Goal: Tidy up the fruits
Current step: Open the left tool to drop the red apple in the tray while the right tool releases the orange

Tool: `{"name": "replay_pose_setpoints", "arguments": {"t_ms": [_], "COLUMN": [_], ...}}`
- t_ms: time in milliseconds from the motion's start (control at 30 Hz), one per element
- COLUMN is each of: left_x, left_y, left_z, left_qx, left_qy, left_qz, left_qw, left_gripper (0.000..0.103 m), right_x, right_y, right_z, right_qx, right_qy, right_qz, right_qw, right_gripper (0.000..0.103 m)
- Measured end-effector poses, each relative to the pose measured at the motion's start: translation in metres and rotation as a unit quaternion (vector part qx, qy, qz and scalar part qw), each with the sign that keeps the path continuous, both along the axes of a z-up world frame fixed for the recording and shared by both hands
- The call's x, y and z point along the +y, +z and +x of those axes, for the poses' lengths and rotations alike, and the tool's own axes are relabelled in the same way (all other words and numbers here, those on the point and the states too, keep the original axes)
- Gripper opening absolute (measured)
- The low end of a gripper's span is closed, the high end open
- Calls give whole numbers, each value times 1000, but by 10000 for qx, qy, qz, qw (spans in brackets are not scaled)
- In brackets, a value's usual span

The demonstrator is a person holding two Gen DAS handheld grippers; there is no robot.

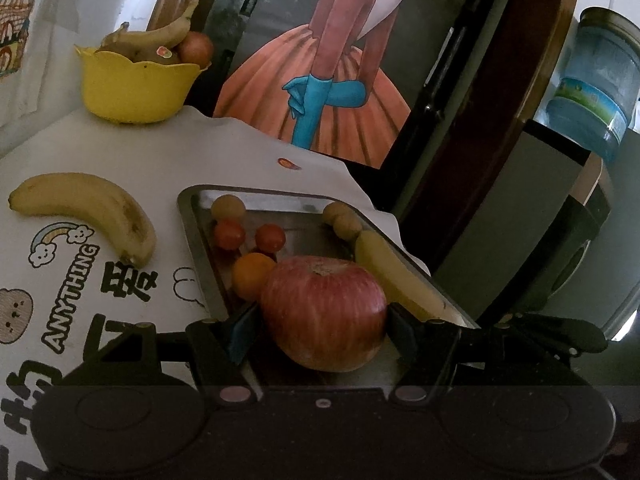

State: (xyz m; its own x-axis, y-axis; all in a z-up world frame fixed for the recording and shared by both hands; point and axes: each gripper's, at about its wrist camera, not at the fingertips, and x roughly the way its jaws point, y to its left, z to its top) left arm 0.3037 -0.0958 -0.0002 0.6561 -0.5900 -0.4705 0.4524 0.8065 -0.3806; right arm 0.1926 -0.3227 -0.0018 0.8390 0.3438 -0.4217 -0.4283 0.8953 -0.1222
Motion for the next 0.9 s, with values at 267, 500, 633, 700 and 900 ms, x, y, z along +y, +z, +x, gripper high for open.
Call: {"name": "replay_pose_setpoints", "arguments": {"t_ms": [267,500,633,700,900], "left_x": [-2,0,3,9,26], "left_y": [-1,-1,4,9,18], "left_z": [3,0,-5,-8,-26], "left_qx": [47,-1,-172,-201,-219], "left_qy": [-22,-20,81,173,421], "left_qz": [2,-80,-98,-206,-528], "left_qw": [10000,10000,9998,9994,9975], "left_gripper": [71,84,94,98,102], "right_x": [0,4,5,6,8], "right_y": [-1,-3,-1,2,20], "right_z": [0,-4,-10,-15,-37], "right_qx": [3,-12,-45,-102,-340], "right_qy": [-17,18,-5,-55,-148], "right_qz": [-21,-87,-36,3,30], "right_qw": [10000,10000,10000,9999,9993], "right_gripper": [36,49,64,71,92]}}
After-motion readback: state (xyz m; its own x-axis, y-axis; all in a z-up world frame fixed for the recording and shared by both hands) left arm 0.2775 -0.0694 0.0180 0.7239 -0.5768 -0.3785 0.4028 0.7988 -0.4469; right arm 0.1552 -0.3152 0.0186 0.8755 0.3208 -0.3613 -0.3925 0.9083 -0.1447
